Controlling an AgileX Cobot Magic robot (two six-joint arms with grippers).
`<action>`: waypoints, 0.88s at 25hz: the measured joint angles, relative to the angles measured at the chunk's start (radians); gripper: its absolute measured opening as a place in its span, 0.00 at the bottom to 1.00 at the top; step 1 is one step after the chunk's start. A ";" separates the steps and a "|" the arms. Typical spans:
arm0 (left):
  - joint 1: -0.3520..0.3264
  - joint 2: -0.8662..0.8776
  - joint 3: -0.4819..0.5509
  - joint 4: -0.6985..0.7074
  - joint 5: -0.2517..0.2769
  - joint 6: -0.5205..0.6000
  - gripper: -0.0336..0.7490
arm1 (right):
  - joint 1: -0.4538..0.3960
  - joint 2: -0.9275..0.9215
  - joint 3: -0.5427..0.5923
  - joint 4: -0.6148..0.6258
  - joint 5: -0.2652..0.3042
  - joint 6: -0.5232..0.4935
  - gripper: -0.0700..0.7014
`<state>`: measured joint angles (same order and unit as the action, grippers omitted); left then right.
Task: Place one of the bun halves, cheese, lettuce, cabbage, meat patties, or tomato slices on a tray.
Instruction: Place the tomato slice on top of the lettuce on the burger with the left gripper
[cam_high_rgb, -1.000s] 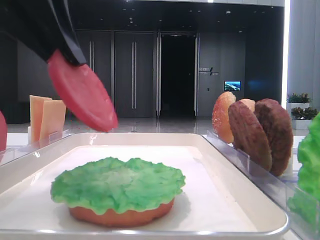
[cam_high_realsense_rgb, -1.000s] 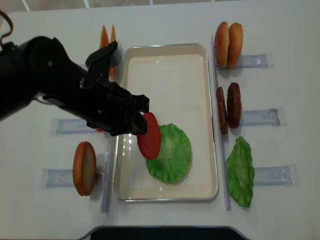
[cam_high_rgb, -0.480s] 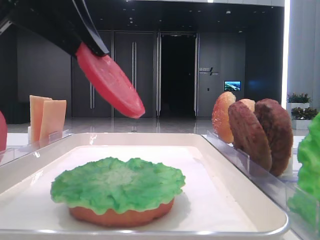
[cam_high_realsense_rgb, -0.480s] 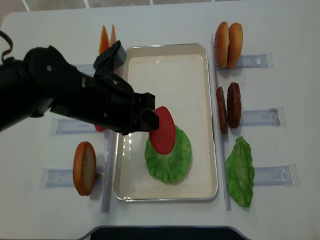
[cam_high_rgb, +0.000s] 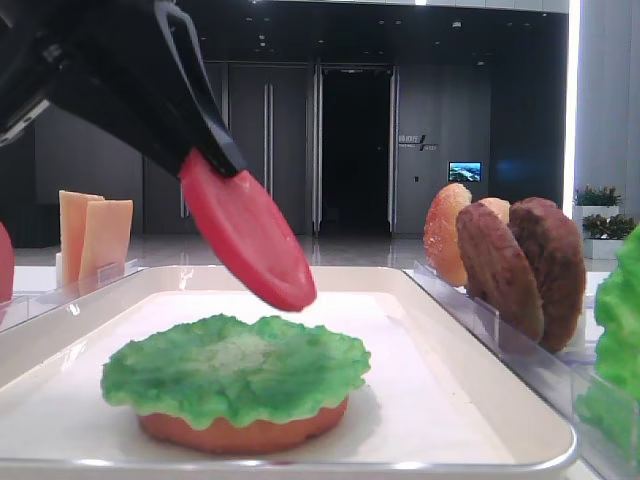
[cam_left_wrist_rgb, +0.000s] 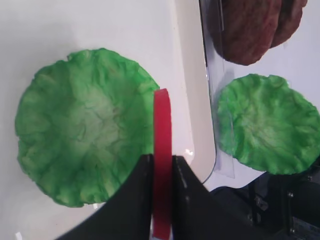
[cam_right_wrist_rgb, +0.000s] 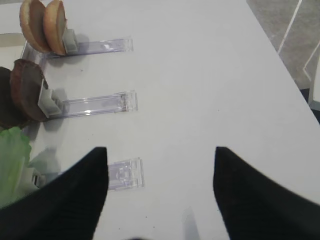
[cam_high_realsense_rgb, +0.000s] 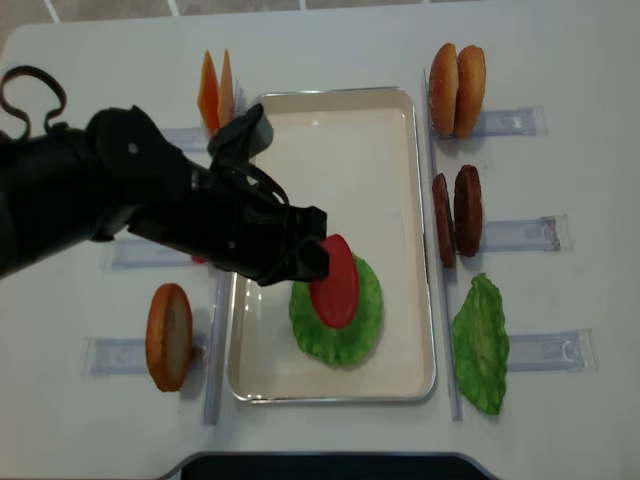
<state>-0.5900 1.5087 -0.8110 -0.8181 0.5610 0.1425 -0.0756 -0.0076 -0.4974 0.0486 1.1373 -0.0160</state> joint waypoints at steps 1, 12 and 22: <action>-0.010 0.008 0.000 0.000 -0.005 0.000 0.12 | 0.000 0.000 0.000 0.000 0.000 0.000 0.69; -0.039 0.061 0.000 -0.008 -0.037 0.003 0.12 | 0.000 0.000 0.000 0.000 0.000 0.000 0.69; -0.041 0.087 0.000 -0.030 -0.053 0.029 0.12 | 0.000 0.000 0.000 0.000 0.000 0.000 0.69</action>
<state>-0.6306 1.5953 -0.8110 -0.8479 0.5079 0.1712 -0.0756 -0.0076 -0.4974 0.0486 1.1373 -0.0160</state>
